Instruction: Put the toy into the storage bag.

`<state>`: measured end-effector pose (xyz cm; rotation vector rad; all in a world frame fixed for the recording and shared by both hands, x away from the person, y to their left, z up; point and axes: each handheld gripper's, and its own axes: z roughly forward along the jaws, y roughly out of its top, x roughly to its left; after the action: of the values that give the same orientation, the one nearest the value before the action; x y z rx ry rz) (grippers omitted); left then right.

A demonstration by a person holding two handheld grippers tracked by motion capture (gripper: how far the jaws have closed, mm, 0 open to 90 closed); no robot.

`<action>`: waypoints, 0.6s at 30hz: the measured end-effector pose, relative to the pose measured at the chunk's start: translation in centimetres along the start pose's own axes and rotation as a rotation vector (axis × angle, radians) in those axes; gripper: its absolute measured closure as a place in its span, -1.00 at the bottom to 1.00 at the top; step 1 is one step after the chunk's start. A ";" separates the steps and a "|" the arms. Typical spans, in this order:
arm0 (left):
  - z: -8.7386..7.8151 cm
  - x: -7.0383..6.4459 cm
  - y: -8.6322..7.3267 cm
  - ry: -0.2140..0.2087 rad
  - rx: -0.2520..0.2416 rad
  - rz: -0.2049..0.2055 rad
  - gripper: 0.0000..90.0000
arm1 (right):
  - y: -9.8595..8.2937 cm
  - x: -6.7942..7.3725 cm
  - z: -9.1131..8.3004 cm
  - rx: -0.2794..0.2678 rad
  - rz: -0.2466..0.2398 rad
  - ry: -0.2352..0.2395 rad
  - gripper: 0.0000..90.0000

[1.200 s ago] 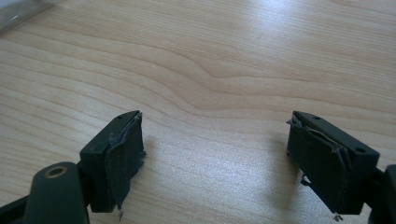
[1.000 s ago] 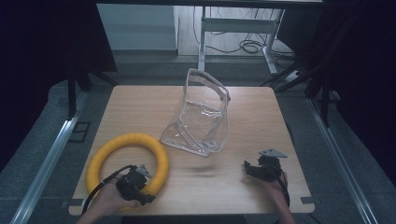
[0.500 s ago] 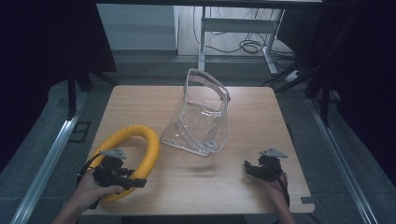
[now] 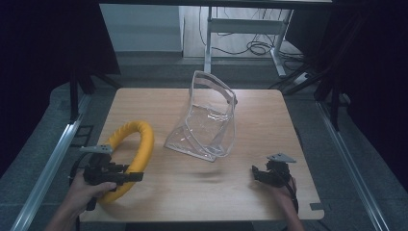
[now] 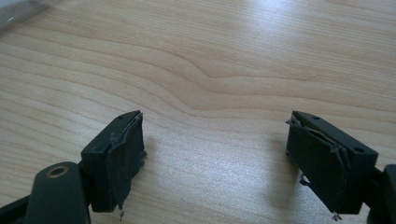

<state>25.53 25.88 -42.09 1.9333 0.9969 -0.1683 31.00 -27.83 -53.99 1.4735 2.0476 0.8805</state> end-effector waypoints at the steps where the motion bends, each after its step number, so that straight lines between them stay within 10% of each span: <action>1: -0.1 0.0 0.0 0.006 -0.010 0.002 0.12 | 0.0 0.0 0.0 0.000 0.000 0.000 -0.57; 18: -4.3 0.2 1.2 -0.017 -0.325 0.008 0.11 | 0.0 0.0 0.0 -0.002 0.001 -0.004 -0.57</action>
<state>25.37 29.09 -38.95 1.6362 0.9420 -0.0164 31.01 -27.87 -54.00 1.4750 2.0427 0.8787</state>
